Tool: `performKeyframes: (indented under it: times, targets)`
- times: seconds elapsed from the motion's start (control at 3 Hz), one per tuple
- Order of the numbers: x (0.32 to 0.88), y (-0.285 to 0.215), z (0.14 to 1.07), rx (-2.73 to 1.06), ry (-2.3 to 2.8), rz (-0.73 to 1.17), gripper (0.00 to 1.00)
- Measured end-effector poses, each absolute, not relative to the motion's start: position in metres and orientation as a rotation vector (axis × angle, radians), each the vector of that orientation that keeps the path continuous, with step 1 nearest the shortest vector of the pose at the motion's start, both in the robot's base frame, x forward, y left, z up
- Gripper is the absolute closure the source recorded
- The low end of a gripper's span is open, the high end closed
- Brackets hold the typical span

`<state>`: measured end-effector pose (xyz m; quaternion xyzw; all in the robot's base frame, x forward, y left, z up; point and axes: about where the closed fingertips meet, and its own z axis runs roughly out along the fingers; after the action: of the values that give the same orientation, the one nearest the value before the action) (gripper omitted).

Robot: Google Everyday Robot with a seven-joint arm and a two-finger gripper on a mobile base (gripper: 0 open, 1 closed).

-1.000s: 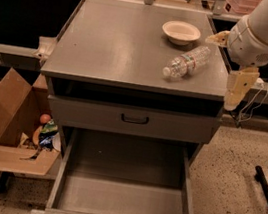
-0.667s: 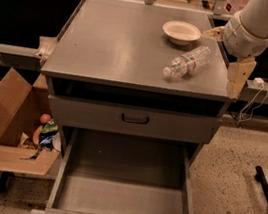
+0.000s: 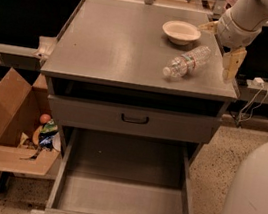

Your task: Place water bottle into middle drawer

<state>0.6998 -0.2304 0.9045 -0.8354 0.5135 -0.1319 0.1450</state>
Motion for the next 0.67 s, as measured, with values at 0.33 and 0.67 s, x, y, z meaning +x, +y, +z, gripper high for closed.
performKeyframes:
  times: [0.33, 0.67]
  targets:
    - [0.6998, -0.2304, 0.9045, -2.407, 1.479, -0.380, 0.00]
    - [0.7054, -0.2282, 0.8996, -2.423, 1.439, -0.405, 0.00]
